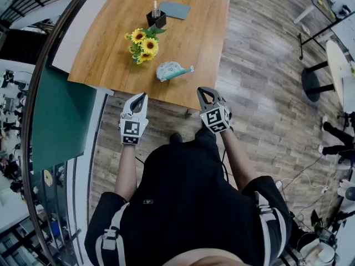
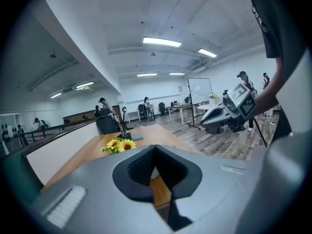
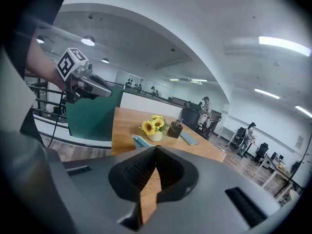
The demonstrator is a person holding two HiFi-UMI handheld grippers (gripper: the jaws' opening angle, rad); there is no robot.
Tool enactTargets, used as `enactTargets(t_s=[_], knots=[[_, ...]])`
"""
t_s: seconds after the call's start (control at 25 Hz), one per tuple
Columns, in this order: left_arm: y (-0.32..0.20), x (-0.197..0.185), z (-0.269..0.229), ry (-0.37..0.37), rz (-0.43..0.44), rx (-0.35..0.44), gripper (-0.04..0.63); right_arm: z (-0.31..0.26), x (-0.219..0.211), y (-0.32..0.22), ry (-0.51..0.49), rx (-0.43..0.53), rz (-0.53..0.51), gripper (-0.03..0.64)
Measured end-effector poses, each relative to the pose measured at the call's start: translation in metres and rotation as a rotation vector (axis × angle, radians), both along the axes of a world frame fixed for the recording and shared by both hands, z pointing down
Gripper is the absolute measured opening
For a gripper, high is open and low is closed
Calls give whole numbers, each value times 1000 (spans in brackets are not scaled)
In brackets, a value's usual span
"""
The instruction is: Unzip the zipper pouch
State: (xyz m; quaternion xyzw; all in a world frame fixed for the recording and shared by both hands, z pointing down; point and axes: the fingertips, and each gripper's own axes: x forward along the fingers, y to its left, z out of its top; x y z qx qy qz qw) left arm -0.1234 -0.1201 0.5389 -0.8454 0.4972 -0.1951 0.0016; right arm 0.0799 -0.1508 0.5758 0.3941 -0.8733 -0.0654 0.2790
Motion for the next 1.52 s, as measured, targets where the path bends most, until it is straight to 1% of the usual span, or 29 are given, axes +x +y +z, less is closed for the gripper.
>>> enactTargets(t_s=[0.4, 0.56, 0.76, 0.92, 1.2, 1.36, 1.52], knots=[[3, -13, 3, 23, 1, -15, -2, -3, -18, 3, 10, -18, -12, 2], [8, -18, 6, 34, -2, -27, -2, 3, -21, 11, 9, -45, -5, 2], [8, -26, 16, 27, 1, -36, -2, 2, -26, 11, 0, -27, 19, 3], [7, -25, 14, 26, -3, -30, -2, 2, -25, 13, 4, -31, 11, 3], [7, -23, 18, 17, 26, -32, -2, -1, -32, 11, -13, -14, 4, 5], [5, -19, 17, 10, 31, -28, 1, 1, -33, 13, -17, -7, -15, 29], [3, -21, 16, 11, 24, -30, 43, -3, -36, 9, -26, 0, -30, 69]])
